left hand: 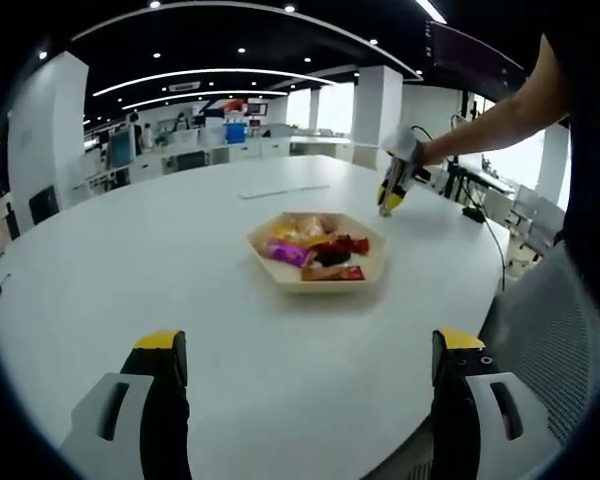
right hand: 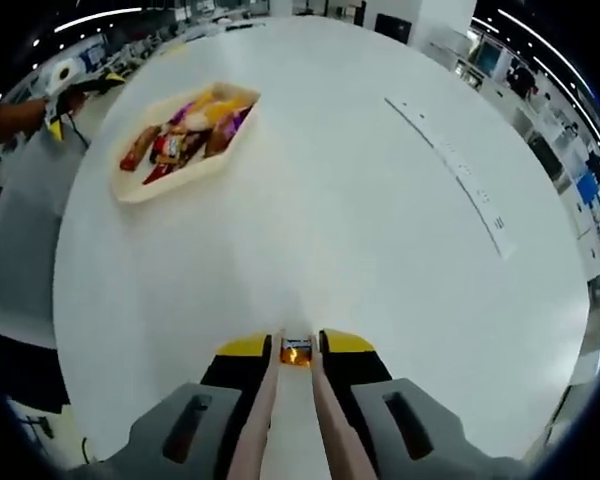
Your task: Place the target food into the container with the food tongs after gripping and lifting it, then release it inside without dropping or visibly crushing the food.
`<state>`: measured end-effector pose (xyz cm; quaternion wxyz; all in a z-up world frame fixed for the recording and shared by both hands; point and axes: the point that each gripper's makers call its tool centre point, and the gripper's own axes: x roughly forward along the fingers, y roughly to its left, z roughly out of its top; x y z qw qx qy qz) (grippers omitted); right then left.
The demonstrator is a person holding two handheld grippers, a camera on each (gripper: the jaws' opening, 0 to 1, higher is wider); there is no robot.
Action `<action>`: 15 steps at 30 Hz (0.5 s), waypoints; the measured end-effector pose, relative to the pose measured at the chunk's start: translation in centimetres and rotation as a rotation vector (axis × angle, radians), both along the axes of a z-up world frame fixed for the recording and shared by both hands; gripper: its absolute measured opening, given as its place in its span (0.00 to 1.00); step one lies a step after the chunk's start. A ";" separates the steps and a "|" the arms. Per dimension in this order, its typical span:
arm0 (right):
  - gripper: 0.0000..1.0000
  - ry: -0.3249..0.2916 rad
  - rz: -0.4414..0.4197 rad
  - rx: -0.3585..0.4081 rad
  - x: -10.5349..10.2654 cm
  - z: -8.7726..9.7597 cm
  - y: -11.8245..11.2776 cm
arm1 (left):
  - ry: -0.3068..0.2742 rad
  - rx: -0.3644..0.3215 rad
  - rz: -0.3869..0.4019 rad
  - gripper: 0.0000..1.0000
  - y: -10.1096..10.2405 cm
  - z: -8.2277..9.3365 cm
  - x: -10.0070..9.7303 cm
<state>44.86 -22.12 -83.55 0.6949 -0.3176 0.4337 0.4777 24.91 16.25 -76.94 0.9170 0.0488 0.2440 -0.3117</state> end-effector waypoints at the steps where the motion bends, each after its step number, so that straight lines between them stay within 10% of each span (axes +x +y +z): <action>1: 0.17 -0.001 -0.006 0.002 0.1 0.0 0.0 | -0.001 -0.001 0.002 0.99 0.1 0.0 0.0; 15: 0.18 0.004 -0.063 0.018 0.2 1.2 -0.6 | 0.004 0.001 -0.004 0.99 0.0 -0.1 0.0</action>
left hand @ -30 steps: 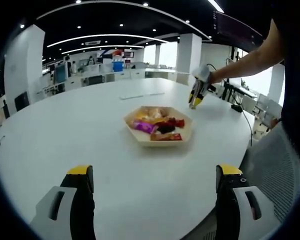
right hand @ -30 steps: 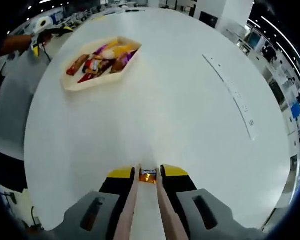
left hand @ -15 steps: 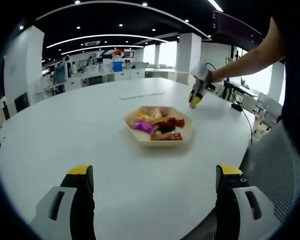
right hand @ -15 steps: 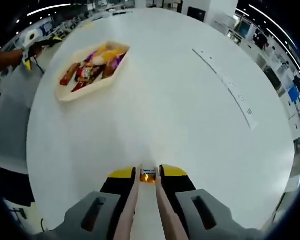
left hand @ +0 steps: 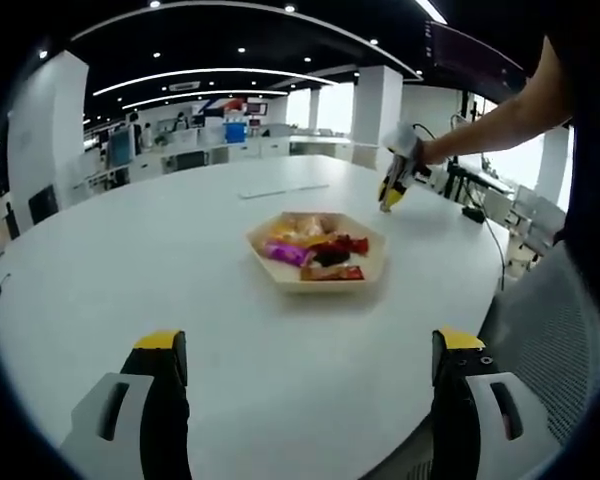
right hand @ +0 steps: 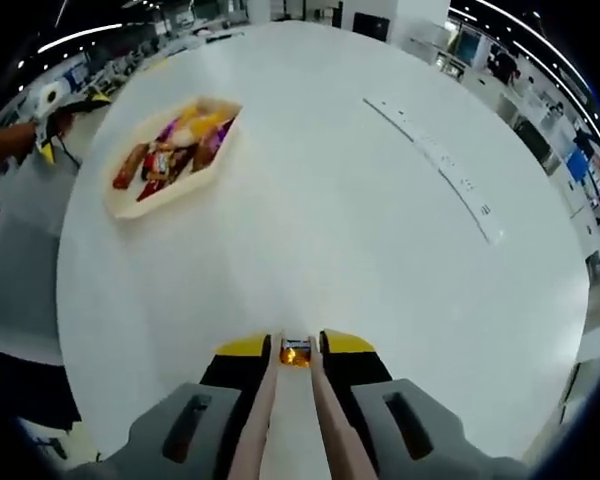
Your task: Place the target food into the container with the food tongs after gripping and lifting it, then release it inside without dropping or visibly crushing the food.
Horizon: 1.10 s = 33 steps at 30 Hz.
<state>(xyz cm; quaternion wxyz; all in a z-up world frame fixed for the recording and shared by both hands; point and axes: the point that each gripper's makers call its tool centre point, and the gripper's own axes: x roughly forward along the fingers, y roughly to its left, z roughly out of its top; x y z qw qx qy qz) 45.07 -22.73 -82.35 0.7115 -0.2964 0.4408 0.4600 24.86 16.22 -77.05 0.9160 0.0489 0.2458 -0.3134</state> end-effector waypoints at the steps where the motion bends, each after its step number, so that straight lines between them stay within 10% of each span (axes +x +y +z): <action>1: 0.18 0.003 0.003 0.000 0.0 0.2 0.0 | -0.001 0.000 0.000 0.99 0.0 0.0 0.0; 33: 0.19 -0.066 0.021 0.010 1.9 8.0 2.4 | -0.014 -0.011 -0.023 0.99 -0.3 0.3 -0.1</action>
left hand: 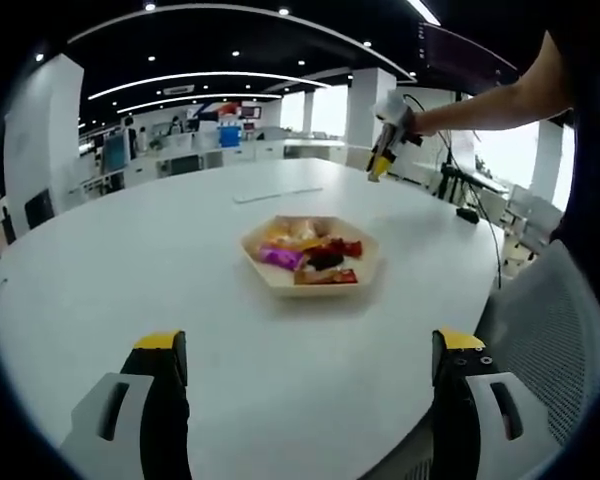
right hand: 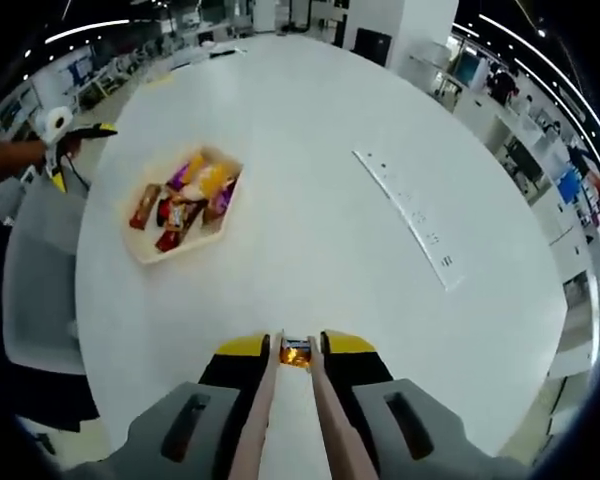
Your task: Place the target food into the container with the food tongs after gripping and lifting it, then release it inside without dropping or visibly crushing the food.
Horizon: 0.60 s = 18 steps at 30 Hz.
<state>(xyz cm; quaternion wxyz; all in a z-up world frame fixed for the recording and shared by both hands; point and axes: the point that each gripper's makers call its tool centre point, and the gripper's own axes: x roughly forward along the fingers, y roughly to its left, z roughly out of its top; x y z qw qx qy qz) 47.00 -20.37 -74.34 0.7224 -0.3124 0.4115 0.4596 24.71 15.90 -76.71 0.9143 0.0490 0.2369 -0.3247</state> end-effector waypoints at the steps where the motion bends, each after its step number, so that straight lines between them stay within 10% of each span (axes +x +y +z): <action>1: 0.19 0.001 0.001 0.000 0.0 0.1 0.2 | -0.004 0.000 -0.001 0.99 0.0 0.1 0.0; 18: 0.19 -0.001 0.034 0.003 -1.1 0.8 4.6 | -0.037 0.003 -0.012 0.99 0.1 0.5 0.1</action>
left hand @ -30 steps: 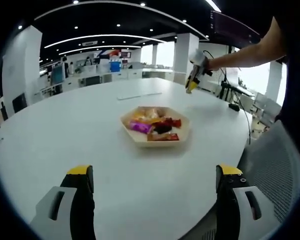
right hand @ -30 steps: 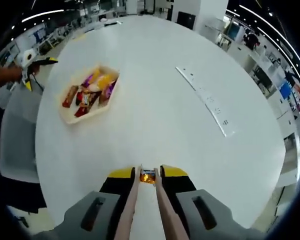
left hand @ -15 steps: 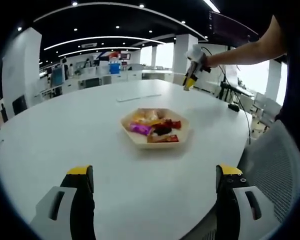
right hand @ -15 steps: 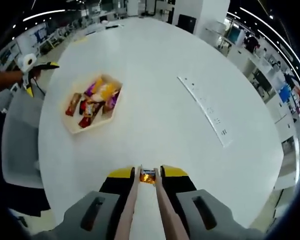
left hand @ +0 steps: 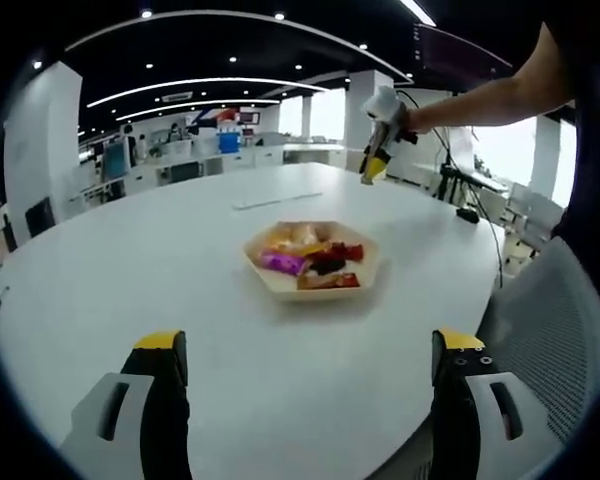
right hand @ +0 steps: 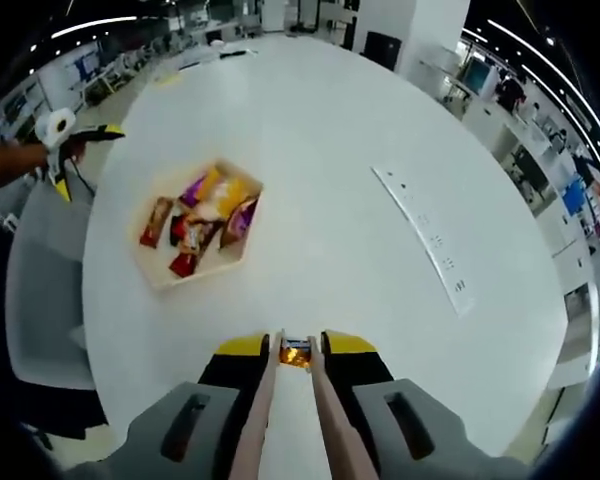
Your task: Place the target food into the container with the food tongs after gripping and lifting it, then release it inside without dropping or visibly crushing the food.
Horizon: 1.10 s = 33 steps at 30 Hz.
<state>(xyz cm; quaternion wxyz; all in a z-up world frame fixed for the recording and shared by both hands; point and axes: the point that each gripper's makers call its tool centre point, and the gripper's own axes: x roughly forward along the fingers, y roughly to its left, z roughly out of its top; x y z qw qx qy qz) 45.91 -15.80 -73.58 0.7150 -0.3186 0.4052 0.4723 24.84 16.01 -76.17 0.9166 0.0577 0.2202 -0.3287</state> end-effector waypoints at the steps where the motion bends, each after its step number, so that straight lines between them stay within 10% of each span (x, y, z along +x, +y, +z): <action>1: 0.19 -0.001 0.002 0.001 -0.1 0.1 0.3 | -0.001 0.000 -0.004 0.99 -0.1 0.0 -0.1; 33: 0.19 -0.012 0.087 0.054 -3.9 1.6 12.2 | -0.051 -0.011 -0.070 0.99 -1.3 1.2 -0.7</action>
